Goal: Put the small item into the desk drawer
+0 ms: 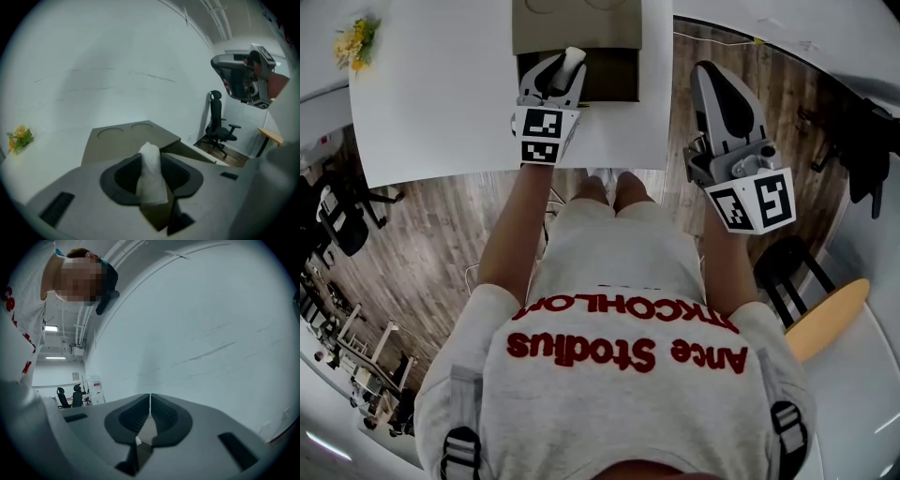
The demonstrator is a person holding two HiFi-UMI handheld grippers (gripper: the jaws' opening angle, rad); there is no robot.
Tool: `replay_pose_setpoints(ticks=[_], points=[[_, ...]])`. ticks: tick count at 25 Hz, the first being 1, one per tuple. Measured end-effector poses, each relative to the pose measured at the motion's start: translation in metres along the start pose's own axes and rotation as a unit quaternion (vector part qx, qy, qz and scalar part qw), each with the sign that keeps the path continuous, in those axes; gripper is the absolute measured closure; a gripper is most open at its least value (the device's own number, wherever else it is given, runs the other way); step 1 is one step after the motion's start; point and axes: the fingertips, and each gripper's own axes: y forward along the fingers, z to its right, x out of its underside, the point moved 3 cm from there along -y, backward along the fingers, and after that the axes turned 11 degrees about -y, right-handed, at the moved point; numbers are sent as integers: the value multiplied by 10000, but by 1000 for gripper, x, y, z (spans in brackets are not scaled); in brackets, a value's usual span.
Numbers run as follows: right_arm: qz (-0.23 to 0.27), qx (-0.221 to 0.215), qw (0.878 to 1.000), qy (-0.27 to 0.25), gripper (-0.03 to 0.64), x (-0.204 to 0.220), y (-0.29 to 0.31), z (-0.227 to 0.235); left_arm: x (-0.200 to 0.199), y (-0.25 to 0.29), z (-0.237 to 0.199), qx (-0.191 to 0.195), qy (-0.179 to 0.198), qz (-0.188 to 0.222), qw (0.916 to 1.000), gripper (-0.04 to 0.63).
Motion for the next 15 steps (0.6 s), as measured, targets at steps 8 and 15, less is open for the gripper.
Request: replay_pose_setpoints(ticks=[8, 15], points=[[-11, -33, 10000, 50, 609, 2, 0, -1, 19, 13, 21, 614, 882, -956, 9896, 462], [-27, -52, 10000, 73, 609, 3, 4, -3, 21, 19, 22, 733, 746, -1226, 9869, 457]])
